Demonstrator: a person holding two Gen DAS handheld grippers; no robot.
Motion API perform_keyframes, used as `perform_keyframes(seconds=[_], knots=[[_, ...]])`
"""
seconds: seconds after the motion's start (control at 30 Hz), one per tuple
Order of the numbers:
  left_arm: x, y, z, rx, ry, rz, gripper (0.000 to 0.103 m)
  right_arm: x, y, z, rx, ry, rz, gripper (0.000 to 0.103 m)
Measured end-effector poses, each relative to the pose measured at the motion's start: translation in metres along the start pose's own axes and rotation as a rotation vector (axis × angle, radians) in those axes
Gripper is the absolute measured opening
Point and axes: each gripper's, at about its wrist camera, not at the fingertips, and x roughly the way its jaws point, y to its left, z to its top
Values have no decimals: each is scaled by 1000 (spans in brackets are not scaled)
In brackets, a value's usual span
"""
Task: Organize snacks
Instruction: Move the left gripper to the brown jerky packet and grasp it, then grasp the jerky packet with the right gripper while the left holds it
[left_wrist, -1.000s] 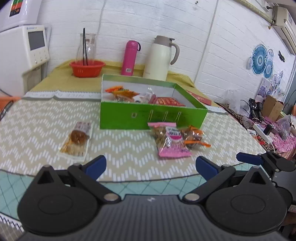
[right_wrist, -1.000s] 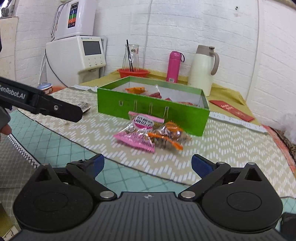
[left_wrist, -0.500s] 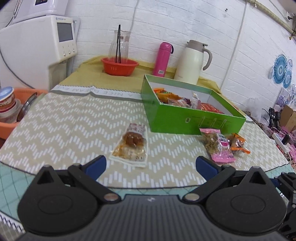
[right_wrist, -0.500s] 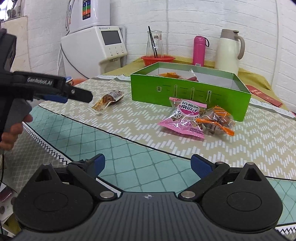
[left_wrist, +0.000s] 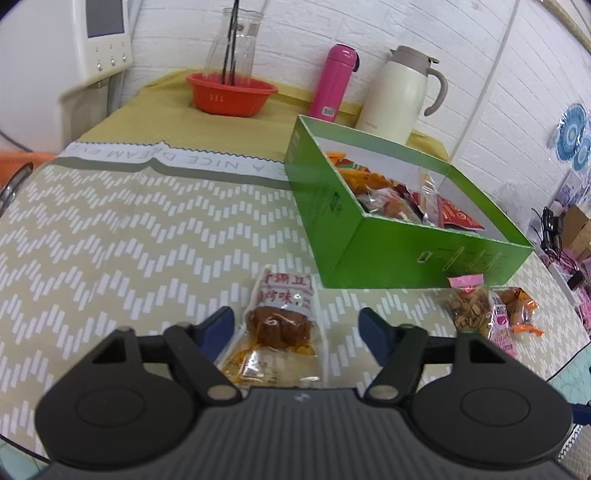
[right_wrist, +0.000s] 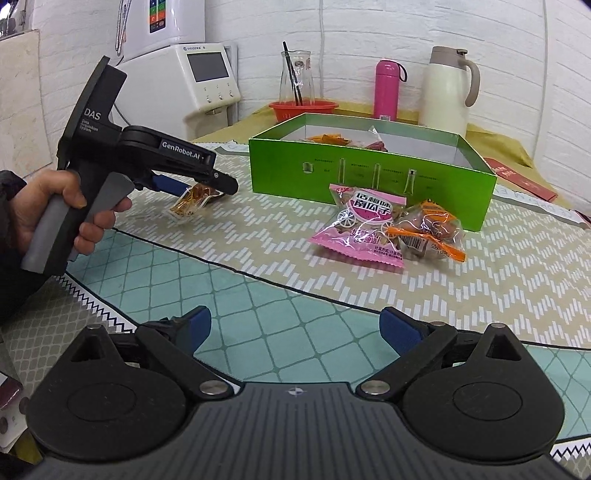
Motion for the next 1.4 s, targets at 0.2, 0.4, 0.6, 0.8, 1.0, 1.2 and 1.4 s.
perform_keyframes(seconds=[0.2,0.4,0.6,0.8,1.0,1.2,1.4], knots=[[-3,-39,-13,56,77,-145,38,1,-5,-1,21,-5,8,103],[-19,-90,-34,163,97,-240,38,-9,-12,-6,30,-17,4,103],[-52,-70,-10,154,-81,-97,80,-8,-18,-5,54,-30,17,103],[-22,-21,21,24,-56,-53,84,-1,-8,-3,36,-16,34,103],[12,-4,17,-55,70,-146,45,2,-6,-3,26,-2,22,103],[1,-49,-10,94,127,-300,32,5,-7,-3,25,10,30,103],[-8,-90,-37,170,182,-423,32,4,-9,-6,24,21,24,103]])
